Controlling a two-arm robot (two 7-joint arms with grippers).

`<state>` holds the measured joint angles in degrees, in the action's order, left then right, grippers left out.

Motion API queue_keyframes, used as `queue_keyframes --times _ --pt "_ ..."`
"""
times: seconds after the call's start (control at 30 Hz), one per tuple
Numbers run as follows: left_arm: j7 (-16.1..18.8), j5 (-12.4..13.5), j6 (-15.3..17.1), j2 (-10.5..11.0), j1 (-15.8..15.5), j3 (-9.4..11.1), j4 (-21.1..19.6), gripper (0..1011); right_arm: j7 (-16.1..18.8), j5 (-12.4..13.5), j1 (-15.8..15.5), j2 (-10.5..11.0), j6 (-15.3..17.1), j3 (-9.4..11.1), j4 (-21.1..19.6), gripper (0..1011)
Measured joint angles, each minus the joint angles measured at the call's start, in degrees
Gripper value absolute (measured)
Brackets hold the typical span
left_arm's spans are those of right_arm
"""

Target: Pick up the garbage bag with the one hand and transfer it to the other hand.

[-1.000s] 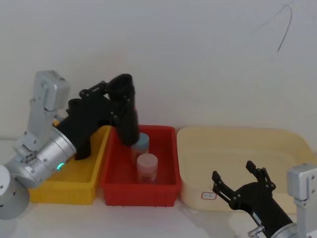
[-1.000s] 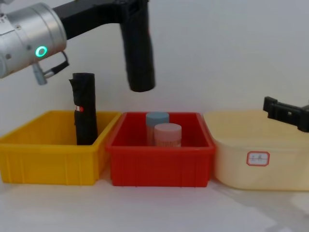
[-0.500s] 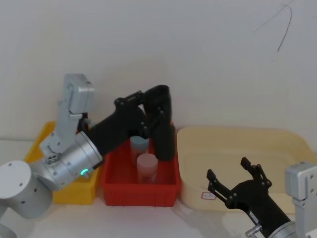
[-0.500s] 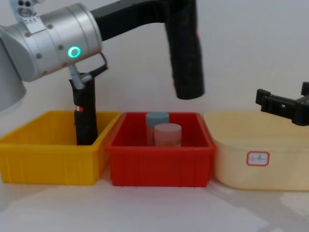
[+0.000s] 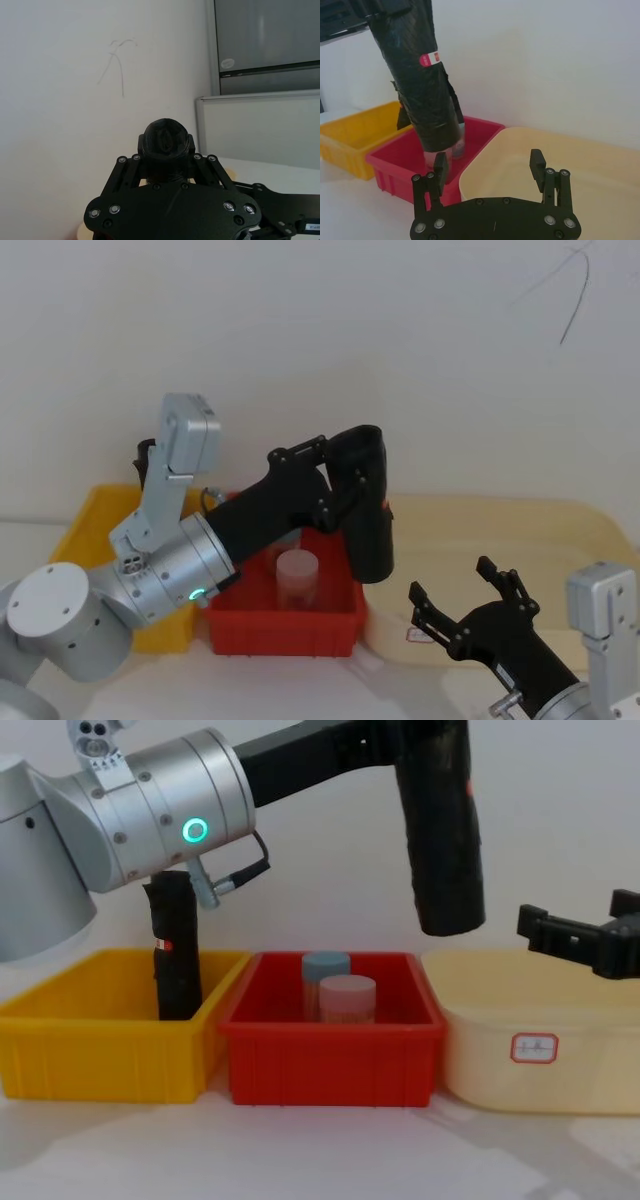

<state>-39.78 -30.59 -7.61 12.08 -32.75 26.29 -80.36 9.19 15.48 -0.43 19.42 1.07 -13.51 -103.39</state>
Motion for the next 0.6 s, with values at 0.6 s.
queue_keyframes --times 0.6 --pt "-1.27 -0.98 0.41 -0.44 -0.34 0.74 0.31 377 3.24 0.07 2.37 -0.69 0.84 -0.98 1.16 1000"
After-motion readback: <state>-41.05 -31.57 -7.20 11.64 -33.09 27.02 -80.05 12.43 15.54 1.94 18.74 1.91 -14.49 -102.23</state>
